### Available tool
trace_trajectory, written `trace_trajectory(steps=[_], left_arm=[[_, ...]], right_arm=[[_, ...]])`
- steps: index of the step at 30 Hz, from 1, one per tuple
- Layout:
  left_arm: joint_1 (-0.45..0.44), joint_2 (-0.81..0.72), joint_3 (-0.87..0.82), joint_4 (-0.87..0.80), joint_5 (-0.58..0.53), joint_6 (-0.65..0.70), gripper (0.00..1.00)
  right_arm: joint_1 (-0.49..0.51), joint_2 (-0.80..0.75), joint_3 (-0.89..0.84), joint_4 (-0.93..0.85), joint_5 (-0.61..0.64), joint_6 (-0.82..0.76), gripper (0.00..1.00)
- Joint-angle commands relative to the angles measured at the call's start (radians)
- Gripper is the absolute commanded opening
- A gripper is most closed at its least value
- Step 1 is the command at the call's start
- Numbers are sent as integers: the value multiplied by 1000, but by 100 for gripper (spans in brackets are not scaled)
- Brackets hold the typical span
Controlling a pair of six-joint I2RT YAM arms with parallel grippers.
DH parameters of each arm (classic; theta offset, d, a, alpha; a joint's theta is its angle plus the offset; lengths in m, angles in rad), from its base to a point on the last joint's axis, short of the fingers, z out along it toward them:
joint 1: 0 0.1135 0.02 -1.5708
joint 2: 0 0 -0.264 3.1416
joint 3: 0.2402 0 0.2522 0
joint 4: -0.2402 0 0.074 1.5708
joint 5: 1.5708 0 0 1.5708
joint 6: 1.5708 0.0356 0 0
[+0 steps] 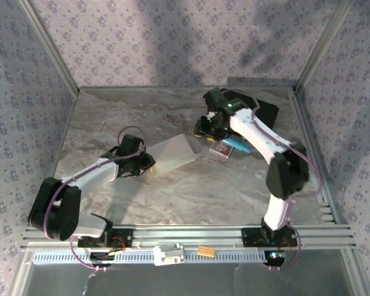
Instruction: Fold the paper box
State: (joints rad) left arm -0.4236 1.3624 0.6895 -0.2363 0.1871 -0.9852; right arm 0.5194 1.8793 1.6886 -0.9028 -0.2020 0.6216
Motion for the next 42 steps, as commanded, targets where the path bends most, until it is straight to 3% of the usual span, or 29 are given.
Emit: trace_trajectory(steps=[1, 5, 10, 19, 22, 27, 35, 42], left_arm=[[16, 15, 21, -41, -4, 34, 24], [29, 22, 24, -40, 2, 42, 24], [36, 31, 39, -53, 5, 57, 24], [45, 56, 58, -54, 15, 75, 25], [49, 60, 64, -61, 20, 83, 25], [63, 50, 67, -75, 18, 90, 26], [92, -36, 164, -283, -60, 190, 49], [132, 73, 137, -116, 103, 242, 51]], right_arm=[[27, 159, 140, -119, -61, -238, 50], [54, 275, 228, -160, -60, -296, 51], [71, 313, 237, -155, -92, -301, 50], [86, 304, 158, -112, -117, -252, 36], [87, 294, 131, -92, -119, -236, 25], [82, 289, 102, -87, -93, -214, 20], [89, 271, 106, -100, -45, -214, 21], [99, 277, 110, -108, -42, -214, 21]])
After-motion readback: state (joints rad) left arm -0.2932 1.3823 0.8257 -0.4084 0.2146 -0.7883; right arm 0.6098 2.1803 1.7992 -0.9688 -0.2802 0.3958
